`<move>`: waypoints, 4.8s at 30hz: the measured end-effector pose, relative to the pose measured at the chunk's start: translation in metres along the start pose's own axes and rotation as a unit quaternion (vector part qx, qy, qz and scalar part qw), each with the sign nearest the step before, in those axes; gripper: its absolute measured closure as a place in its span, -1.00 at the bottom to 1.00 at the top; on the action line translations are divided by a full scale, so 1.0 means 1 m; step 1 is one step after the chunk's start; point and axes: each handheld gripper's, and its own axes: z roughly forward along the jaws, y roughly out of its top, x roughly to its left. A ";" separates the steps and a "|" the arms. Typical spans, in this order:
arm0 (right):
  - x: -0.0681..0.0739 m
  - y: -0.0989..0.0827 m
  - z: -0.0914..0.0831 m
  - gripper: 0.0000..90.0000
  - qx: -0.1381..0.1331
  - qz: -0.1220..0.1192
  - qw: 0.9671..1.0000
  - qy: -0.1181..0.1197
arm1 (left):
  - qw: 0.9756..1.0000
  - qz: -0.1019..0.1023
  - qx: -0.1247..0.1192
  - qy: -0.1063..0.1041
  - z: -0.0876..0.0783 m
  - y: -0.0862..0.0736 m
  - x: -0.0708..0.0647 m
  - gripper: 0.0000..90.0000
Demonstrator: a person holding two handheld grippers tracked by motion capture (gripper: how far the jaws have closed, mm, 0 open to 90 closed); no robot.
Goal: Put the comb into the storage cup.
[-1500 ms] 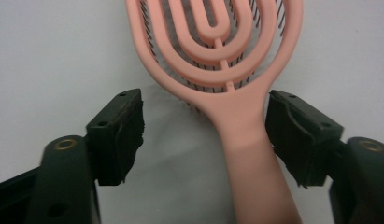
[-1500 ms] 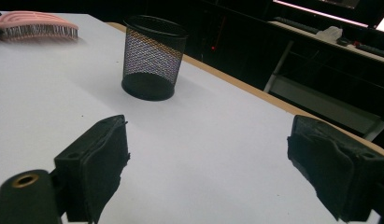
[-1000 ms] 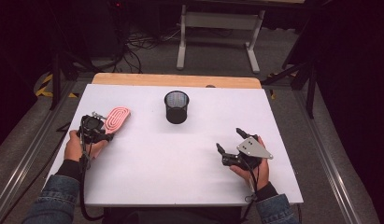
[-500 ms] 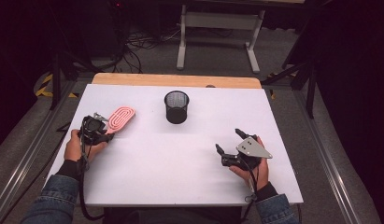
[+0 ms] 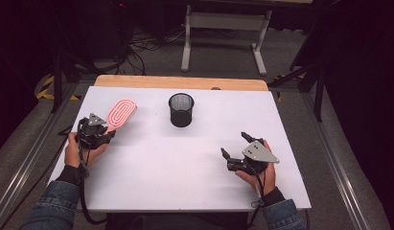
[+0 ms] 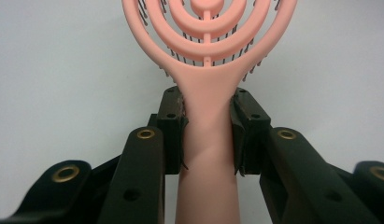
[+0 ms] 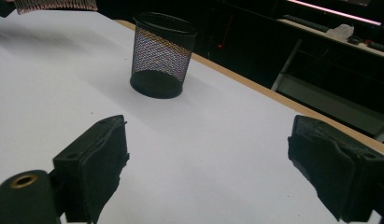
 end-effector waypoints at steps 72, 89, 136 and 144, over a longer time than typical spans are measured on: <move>0.038 0.048 0.031 -0.87 -0.061 0.104 0.985 0.122 | 0.968 0.141 -0.207 -0.031 -0.030 -0.007 -0.113 0.55; 0.054 0.053 0.041 -0.87 -0.051 0.113 0.977 0.172 | 0.959 0.178 -0.215 -0.044 -0.030 -0.011 -0.138 0.55; 0.067 0.060 0.061 0.07 -0.052 0.216 0.928 0.300 | 0.938 0.279 -0.204 -0.021 -0.022 -0.023 -0.181 0.55; 0.076 0.066 0.057 0.25 -0.067 0.207 0.923 0.316 | 0.938 0.282 -0.200 -0.004 -0.019 -0.022 -0.181 0.55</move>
